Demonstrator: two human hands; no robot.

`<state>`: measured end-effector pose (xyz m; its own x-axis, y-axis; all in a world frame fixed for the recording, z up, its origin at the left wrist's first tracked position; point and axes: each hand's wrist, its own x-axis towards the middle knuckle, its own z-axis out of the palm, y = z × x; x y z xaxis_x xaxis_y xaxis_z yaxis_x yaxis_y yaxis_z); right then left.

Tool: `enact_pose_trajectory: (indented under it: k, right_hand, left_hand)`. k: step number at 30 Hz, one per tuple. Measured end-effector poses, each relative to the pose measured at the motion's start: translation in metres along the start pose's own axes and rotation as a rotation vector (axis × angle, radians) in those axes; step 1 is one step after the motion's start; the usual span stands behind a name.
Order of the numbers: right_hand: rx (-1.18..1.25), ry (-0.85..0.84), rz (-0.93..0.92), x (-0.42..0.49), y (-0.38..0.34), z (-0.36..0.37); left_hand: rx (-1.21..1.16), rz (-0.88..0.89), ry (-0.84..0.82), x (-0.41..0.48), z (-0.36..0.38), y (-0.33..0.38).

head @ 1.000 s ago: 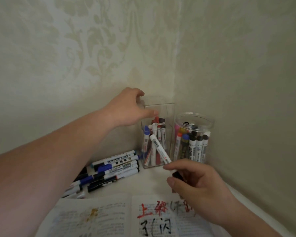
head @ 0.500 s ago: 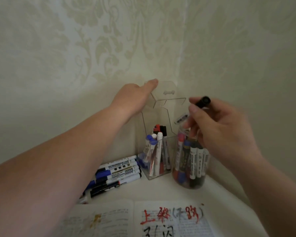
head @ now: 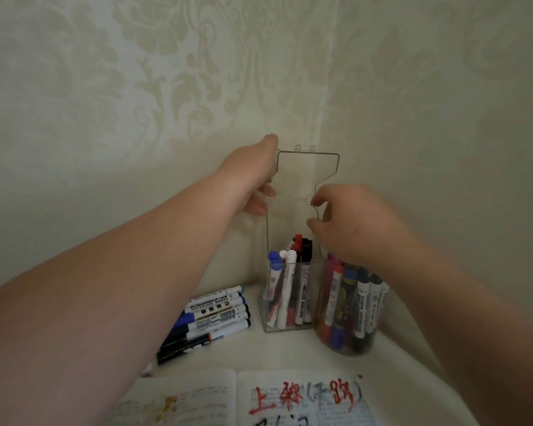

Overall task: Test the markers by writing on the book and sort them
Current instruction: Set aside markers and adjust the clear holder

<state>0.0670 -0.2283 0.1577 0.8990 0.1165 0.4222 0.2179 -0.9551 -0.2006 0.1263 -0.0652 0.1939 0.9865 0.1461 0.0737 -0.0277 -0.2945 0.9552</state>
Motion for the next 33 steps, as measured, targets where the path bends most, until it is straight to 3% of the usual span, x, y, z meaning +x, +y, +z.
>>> enact_pose_trajectory:
  k: [5,13,18,22,24,27,30,33]
  right_hand:
    - [-0.235,-0.232,-0.241,-0.022,0.004,0.007]
    - [-0.451,-0.217,-0.397,-0.019,-0.001,0.024]
    - [-0.426,-0.345,-0.379,-0.018,0.000,0.022]
    - [-0.429,-0.350,-0.373,-0.021,0.000,0.019]
    - [-0.447,-0.351,-0.366,-0.022,-0.002,0.018]
    - [-0.462,-0.368,-0.345,-0.026,-0.002,0.018]
    - [-0.461,-0.333,-0.351,-0.033,-0.002,0.019]
    - [-0.436,-0.311,-0.353,-0.039,-0.005,0.019]
  left_hand:
    - [-0.087,-0.081,-0.105,0.008,0.014,0.006]
    - [-0.142,-0.161,-0.214,0.008,0.022,0.014]
    - [-0.408,-0.211,-0.247,0.009,0.028,0.013]
    - [-0.740,-0.250,-0.203,0.005,0.033,0.008]
    - [-0.871,-0.168,-0.154,0.000,0.031,0.005]
    - [-0.916,0.119,-0.136,-0.003,0.028,-0.007]
    - [-0.569,0.431,0.006,-0.006,0.030,-0.020]
    - [-0.181,0.586,0.199,-0.001,0.033,-0.028]
